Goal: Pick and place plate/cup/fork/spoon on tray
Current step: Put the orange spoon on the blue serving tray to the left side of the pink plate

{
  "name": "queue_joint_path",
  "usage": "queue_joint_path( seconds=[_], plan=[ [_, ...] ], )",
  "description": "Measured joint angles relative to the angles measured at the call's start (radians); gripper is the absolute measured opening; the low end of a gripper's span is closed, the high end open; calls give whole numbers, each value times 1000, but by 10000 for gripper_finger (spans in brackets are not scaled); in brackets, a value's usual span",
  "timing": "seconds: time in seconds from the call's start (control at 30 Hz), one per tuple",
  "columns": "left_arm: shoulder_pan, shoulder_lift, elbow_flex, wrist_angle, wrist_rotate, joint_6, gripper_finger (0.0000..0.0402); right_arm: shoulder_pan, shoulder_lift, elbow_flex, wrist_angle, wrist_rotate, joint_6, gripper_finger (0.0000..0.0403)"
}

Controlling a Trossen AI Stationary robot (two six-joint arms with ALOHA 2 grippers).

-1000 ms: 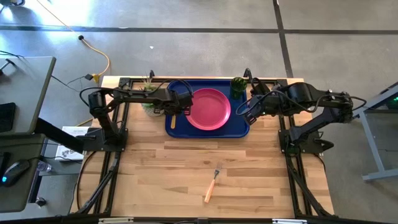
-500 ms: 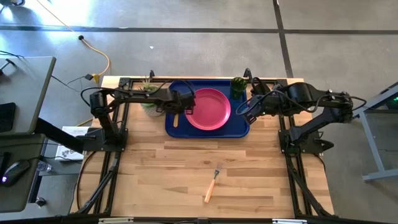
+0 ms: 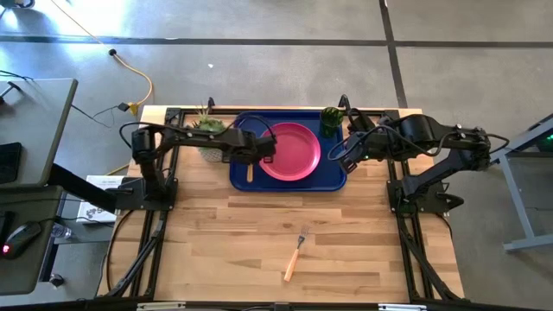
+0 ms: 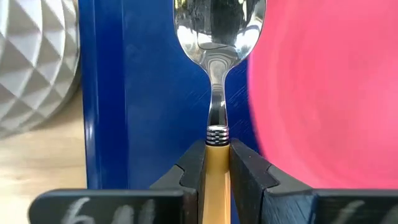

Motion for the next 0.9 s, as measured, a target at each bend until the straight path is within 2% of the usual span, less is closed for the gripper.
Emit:
queue_joint_path(
  seconds=[0.17, 0.43, 0.9],
  plan=[
    [-5, 46, 0, 12, 18, -11, 42, 0, 0, 0, 0, -18, -2, 138],
    [23, 44, 0, 15, 5, -1, 42, 0, 0, 0, 0, -21, -2, 138],
    [41, 111, 0, 88, 80, 38, 42, 0, 0, 0, 0, -34, -2, 138]
  ],
)
